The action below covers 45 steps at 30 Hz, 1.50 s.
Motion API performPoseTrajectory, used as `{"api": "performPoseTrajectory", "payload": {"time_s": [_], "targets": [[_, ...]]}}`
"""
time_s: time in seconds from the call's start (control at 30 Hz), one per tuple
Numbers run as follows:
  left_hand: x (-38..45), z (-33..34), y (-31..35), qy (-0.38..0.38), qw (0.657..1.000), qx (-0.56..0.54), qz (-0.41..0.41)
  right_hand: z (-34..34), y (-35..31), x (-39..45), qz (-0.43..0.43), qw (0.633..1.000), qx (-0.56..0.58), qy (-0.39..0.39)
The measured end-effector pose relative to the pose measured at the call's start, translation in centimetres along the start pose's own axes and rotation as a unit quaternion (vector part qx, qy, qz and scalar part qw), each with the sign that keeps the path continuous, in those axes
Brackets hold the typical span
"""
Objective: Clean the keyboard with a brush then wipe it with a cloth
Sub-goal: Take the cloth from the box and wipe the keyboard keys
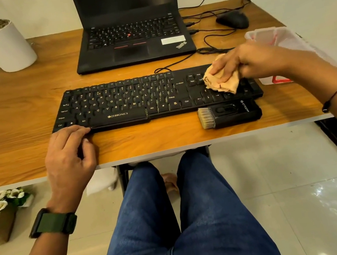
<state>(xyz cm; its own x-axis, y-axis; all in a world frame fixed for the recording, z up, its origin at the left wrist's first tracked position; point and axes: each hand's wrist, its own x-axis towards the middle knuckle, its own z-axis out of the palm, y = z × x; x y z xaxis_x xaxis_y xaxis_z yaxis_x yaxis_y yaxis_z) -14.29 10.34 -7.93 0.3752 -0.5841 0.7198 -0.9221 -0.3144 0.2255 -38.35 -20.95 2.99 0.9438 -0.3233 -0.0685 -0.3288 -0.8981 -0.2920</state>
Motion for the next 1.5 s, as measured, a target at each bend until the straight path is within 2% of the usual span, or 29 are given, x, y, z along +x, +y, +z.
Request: {"api": "performPoseTrajectory", "payload": {"time_s": [0.17, 0.33, 0.5, 0.6, 0.67, 0.73, 0.8, 0.93, 1.13, 1.23, 1.33, 1.4, 1.5], "targets": [[-0.1, 0.0, 0.0, -0.01, 1.0, 0.006, -0.003, 0.2, -2.4, 3.0, -0.006, 0.992, 0.04, 0.122], [0.0, 0.1, -0.2, -0.01, 1.0, 0.001, -0.003, 1.4, -2.5, 5.1, -0.017, 0.999, 0.016, 0.022], [0.0, 0.2, -0.2, -0.004, 1.0, 0.001, -0.004, -0.7, 0.0, 3.6, 0.041, 0.999, -0.008, -0.022], [0.0, 0.2, -0.1, -0.006, 1.0, 0.004, -0.001, -1.8, -0.2, 3.6, 0.068, 0.997, 0.026, 0.032], [0.0, 0.2, -0.1, -0.006, 1.0, 0.008, -0.001, -1.6, -1.4, 4.6, 0.051, 0.995, 0.044, 0.079], [-0.1, 0.2, -0.1, -0.008, 1.0, 0.009, -0.002, -0.9, -2.9, 6.2, 0.031, 0.994, 0.055, 0.091], [0.0, 0.1, -0.2, -0.011, 1.0, 0.009, 0.0, 0.2, -4.1, 7.6, 0.018, 0.996, 0.055, 0.073], [0.0, 0.1, -0.2, -0.015, 1.0, 0.006, -0.002, 1.4, -3.1, 8.2, 0.005, 1.0, -0.014, 0.012], [-0.1, 0.2, -0.2, -0.018, 1.0, 0.01, -0.003, -1.0, 1.3, 4.5, 0.103, 0.992, -0.071, -0.019], [0.0, 0.2, -0.1, -0.017, 1.0, 0.004, -0.002, -1.9, 1.1, 4.2, 0.118, 0.991, -0.056, 0.012], [-0.1, 0.1, 0.0, -0.015, 1.0, 0.006, -0.004, -1.3, -0.7, 5.1, 0.085, 0.994, -0.028, 0.062], [-0.1, 0.1, 0.0, -0.015, 1.0, 0.007, -0.003, -0.2, -1.4, 5.6, 0.059, 0.997, -0.051, 0.023], [0.0, 0.0, -0.1, -0.017, 1.0, 0.007, -0.003, 0.3, -0.3, 5.0, 0.076, 0.994, -0.079, -0.013]]}}
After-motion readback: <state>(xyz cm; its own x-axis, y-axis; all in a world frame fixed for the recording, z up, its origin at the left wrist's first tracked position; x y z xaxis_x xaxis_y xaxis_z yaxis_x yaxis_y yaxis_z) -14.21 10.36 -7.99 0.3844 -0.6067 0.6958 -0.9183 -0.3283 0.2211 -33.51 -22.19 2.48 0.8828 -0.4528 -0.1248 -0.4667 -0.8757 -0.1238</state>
